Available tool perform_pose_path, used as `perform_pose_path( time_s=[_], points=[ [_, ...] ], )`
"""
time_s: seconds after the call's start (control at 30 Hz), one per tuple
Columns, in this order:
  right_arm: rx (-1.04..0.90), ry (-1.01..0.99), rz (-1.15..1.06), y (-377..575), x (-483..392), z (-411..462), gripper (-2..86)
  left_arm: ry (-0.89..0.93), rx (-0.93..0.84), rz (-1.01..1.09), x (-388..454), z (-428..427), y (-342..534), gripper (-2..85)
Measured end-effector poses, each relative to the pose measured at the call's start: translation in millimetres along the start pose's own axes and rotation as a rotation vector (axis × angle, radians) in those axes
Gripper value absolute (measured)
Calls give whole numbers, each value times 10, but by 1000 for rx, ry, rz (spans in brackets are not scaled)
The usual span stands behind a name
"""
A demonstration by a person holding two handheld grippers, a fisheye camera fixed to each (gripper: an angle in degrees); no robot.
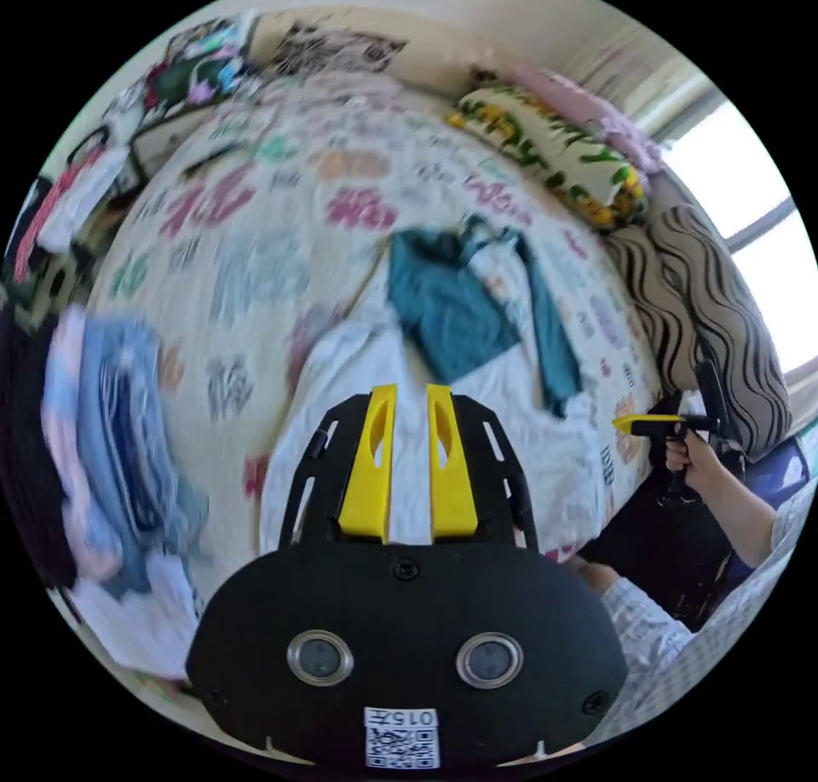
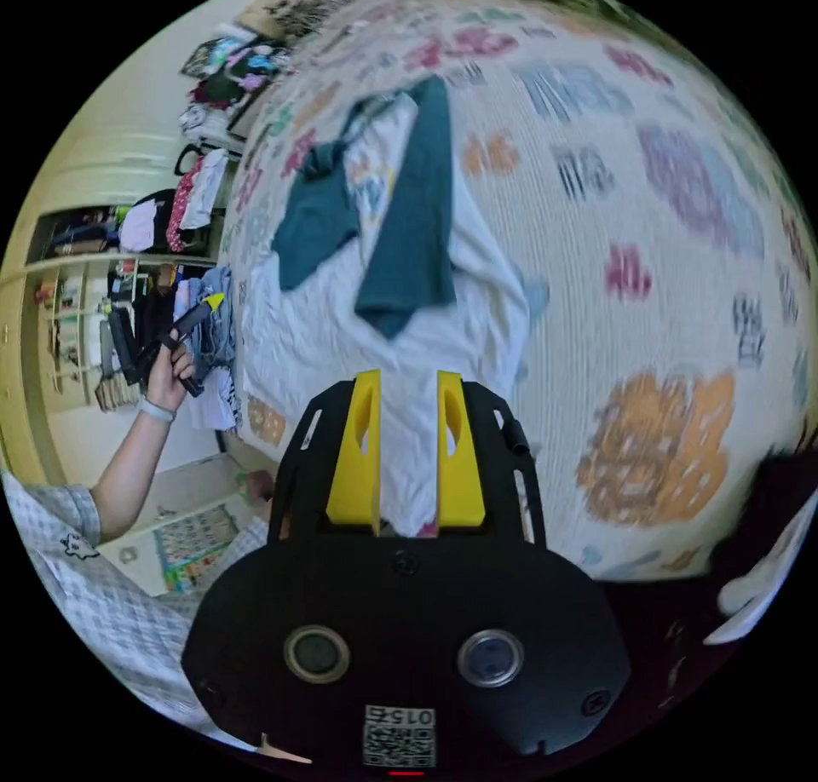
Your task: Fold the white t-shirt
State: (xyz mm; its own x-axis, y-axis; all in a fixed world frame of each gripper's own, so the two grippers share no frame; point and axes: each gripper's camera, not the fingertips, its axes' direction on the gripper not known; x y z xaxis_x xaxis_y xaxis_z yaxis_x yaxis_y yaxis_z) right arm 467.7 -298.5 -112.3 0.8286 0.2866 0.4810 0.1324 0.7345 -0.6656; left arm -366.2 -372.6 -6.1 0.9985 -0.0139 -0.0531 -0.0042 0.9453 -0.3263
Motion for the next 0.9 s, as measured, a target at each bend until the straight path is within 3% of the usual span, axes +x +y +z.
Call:
perform_pose_path(
  time_s=[0.1,0.3,0.77,0.9],
  points=[
    [-82,-13,130,127,233,294,114,-85,-135,-139,-267,165,389,92],
    [-129,-1,203,-275,386,425,91,-252,-180,-239,-320,391,375,103],
    [-211,-71,100,-1059,605,324,-1,-334,-119,-263,-171,502,-39,78],
    [-203,-91,97,-1248,678,267,-3,-208,-177,-271,-220,721,-173,76]
  ],
)
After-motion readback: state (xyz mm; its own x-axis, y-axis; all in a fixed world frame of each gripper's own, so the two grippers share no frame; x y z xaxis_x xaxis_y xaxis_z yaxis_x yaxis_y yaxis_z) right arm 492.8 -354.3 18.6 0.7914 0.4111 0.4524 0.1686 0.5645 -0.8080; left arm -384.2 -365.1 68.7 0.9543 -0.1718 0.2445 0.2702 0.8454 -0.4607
